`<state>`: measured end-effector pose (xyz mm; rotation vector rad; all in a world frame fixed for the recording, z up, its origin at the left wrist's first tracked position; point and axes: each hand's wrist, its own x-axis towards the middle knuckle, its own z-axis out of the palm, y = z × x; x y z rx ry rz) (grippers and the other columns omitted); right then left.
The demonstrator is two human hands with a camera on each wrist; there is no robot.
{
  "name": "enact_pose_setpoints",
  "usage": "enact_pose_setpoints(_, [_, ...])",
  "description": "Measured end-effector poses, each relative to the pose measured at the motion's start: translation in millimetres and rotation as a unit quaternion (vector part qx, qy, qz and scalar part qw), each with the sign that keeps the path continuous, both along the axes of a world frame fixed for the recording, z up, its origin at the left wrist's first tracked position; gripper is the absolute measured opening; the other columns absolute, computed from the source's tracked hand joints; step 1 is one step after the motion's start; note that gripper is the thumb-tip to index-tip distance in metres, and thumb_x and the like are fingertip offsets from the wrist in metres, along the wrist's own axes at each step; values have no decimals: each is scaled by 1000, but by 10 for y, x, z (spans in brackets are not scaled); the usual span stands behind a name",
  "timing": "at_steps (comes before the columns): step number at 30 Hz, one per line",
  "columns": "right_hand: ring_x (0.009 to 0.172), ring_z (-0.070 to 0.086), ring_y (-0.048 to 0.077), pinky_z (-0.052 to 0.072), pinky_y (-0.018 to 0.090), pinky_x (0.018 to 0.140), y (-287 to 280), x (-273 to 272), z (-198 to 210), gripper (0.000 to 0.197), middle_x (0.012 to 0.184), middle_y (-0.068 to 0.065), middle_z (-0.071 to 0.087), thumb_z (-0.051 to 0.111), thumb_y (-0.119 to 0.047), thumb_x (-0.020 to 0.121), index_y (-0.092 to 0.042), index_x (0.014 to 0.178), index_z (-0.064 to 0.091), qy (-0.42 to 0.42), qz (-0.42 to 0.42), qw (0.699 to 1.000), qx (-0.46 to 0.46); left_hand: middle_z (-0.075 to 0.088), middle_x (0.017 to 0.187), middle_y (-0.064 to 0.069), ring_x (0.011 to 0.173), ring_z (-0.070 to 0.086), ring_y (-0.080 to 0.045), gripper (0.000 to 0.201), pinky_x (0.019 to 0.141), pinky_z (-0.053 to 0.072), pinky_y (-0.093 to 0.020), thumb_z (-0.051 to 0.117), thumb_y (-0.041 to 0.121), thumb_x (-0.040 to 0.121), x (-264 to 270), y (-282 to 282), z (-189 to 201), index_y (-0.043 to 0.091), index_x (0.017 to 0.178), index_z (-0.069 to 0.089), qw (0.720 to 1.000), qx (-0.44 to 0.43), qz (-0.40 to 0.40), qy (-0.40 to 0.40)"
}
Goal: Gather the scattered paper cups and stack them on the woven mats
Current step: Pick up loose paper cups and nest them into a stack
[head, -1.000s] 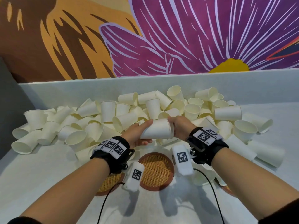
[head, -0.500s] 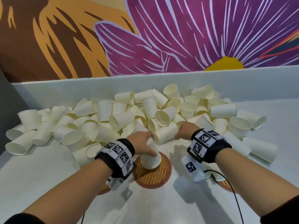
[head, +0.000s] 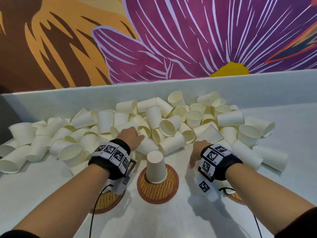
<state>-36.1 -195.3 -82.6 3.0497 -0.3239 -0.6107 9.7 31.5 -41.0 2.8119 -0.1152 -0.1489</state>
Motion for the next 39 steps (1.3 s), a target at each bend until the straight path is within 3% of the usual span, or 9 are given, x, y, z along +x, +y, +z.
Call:
enact_pose_setpoints(3, [104,59,37,49,55,89,65,25,-74,53,116,5,59,79,-32,65,-11,110,60,66,9,997,-29,61,118,-13,107,59,-27,40,76,43,-28,60,30,88,36,144,-31,4,117,52,989,136,20,48])
enact_pose_setpoints(6, [108,58,38,49,52,90,90,76,-165,63,116,8,58,81,-33,63,-8,116,57,75,-12,997,-10,57,125,-12,114,57,-27,57,90,46,-30,70,31,82,21,170,-131,3,126,46,977,178,32,113])
enact_pose_setpoints(14, [67,63,16,53,26,64,-13,82,-93,30,69,-3,60,78,-35,63,-16,72,58,38,-29,996,78,49,136,-12,126,49,-28,88,105,40,-38,80,38,70,-72,54,-363,5,137,35,982,98,69,148])
enact_pose_setpoints(19, [65,61,13,50,24,58,-111,27,-95,35,67,-8,58,80,-39,57,-20,73,55,0,-29,995,93,57,125,-16,114,57,-29,67,90,46,-32,75,30,74,6,65,-239,0,127,47,981,55,108,150])
enact_pose_setpoints(24, [58,57,5,46,19,51,-133,-105,-142,31,59,-13,59,81,-34,60,-21,56,53,-9,-27,994,105,46,138,-16,124,48,-30,71,97,41,-32,63,42,83,120,90,110,4,136,38,987,19,107,119])
enact_pose_setpoints(28, [109,62,28,51,35,88,-47,-170,-167,37,117,11,64,73,-24,74,-13,108,66,23,-17,996,88,45,140,-16,121,50,-32,90,88,43,-30,65,51,76,173,124,295,2,142,30,988,-48,117,85])
enact_pose_setpoints(32, [117,56,31,47,36,92,12,-168,-97,52,126,15,58,73,-22,74,-6,122,57,-2,-70,989,129,49,128,-10,110,53,-29,77,84,54,-37,65,45,77,108,58,430,9,138,35,985,-141,70,69])
enact_pose_setpoints(36, [81,61,22,51,32,75,-16,-36,219,38,87,5,66,74,-38,68,-10,93,64,-79,-167,948,257,56,113,-4,99,56,-23,50,62,51,-27,68,37,77,-16,-69,556,19,121,52,971,-214,-7,109])
enact_pose_setpoints(39, [73,64,24,54,35,75,-139,28,465,34,77,5,66,68,-43,67,-13,83,61,-180,-271,840,434,60,111,-5,95,57,-20,40,68,50,-27,67,32,80,-99,-125,657,21,117,57,952,-255,-53,159])
